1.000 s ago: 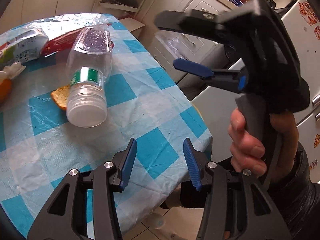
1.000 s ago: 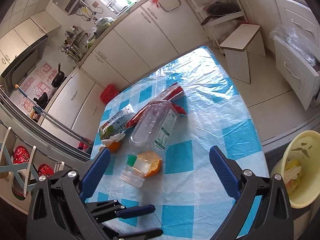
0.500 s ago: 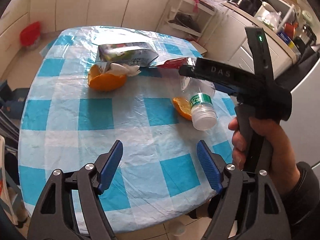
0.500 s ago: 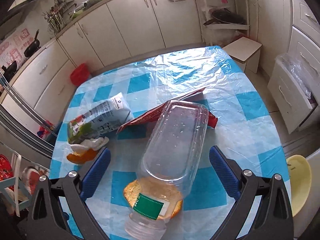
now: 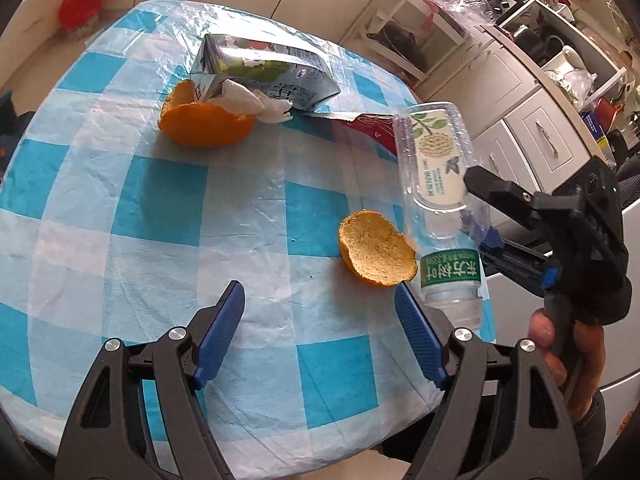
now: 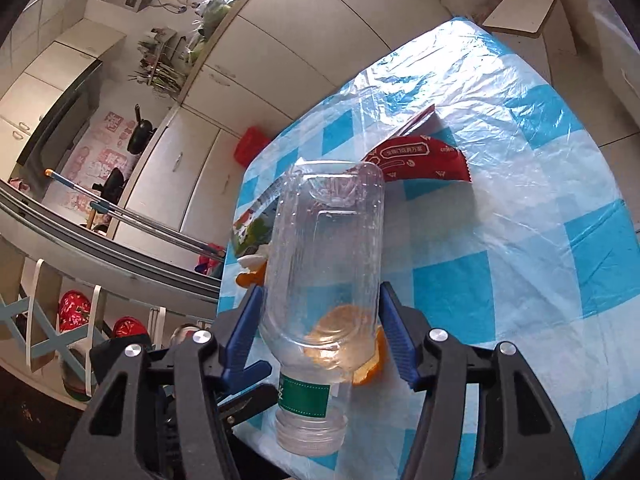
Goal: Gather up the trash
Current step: 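Grasp the orange peel with the left tool while the right tool holds the bottle, then carry the bottle and peel to the yellow bucket and release both inside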
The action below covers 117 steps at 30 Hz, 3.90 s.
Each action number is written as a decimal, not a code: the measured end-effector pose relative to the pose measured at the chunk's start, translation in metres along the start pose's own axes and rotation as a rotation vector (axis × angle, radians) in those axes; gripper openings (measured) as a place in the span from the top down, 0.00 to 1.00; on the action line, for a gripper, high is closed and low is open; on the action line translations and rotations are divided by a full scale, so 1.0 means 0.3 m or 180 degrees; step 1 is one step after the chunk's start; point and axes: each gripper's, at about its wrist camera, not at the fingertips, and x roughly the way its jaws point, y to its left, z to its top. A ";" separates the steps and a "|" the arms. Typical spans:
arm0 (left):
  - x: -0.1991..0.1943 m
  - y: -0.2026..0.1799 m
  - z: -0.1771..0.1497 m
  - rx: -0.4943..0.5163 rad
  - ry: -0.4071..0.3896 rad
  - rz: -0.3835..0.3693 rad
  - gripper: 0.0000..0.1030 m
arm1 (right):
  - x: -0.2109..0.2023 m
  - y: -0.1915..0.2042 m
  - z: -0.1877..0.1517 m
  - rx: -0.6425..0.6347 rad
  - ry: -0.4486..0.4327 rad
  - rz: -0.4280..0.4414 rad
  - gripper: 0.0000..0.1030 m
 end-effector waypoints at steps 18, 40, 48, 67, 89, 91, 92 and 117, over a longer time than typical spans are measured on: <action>0.140 -0.167 0.034 0.0303 -0.0205 0.0562 0.28 | -0.107 -0.056 -0.051 -0.0590 0.0001 -0.1024 0.44; 0.125 -0.179 0.014 0.0545 -0.0328 0.0727 0.89 | -0.037 -0.012 -0.105 -0.1221 -0.0134 -0.1605 0.43; 0.055 -0.095 0.004 0.0523 -0.0372 0.1033 0.87 | -0.010 0.024 -0.125 -0.1326 -0.0095 -0.1552 0.43; 0.062 -0.106 -0.015 0.0639 -0.0367 0.1232 0.52 | -0.006 0.040 -0.148 -0.1506 -0.0133 -0.1737 0.36; -0.019 -0.184 -0.026 0.0793 -0.0684 0.0817 0.95 | -0.104 0.037 -0.137 -0.1409 -0.0352 -0.1646 0.45; -0.035 -0.208 -0.029 0.0795 -0.0737 0.0707 0.95 | -0.142 0.017 -0.128 -0.1336 -0.0423 -0.1685 0.45; -0.041 -0.225 -0.031 0.0807 -0.0760 0.0649 0.95 | -0.170 0.002 -0.122 -0.1284 -0.0471 -0.1708 0.45; 0.165 -0.909 -0.200 0.1551 -0.0485 -0.0220 0.95 | -0.586 -0.615 -0.168 0.0464 -0.0701 -0.2270 0.45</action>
